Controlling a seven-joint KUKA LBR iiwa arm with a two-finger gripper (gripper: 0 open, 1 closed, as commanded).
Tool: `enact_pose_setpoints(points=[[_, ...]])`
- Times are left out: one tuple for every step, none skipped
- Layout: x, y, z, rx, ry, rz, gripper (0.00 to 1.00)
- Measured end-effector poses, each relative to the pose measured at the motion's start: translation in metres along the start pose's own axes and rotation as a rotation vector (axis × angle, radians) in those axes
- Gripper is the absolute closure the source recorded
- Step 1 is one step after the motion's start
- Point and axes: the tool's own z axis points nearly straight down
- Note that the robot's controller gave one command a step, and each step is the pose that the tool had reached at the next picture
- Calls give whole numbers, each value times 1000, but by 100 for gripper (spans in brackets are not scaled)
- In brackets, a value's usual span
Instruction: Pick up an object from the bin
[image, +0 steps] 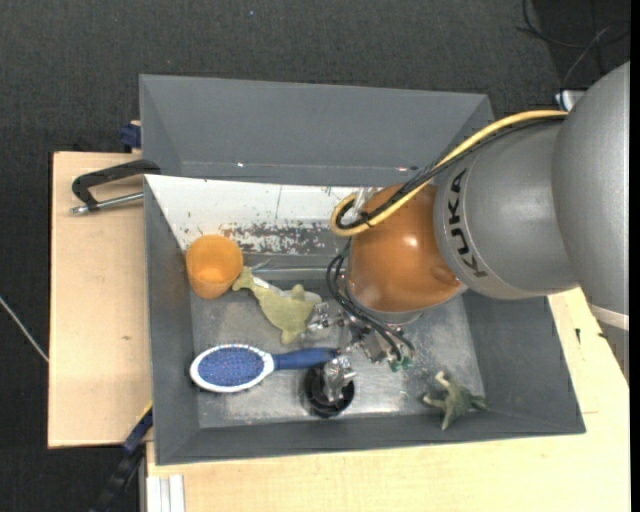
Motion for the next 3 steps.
enact_pose_setpoints(points=[[-19,-6,-90,3,-11,-405,100],[-18,-5,-89,0,-7,-405,0],[-21,16,-96,1,-7,-618,0]])
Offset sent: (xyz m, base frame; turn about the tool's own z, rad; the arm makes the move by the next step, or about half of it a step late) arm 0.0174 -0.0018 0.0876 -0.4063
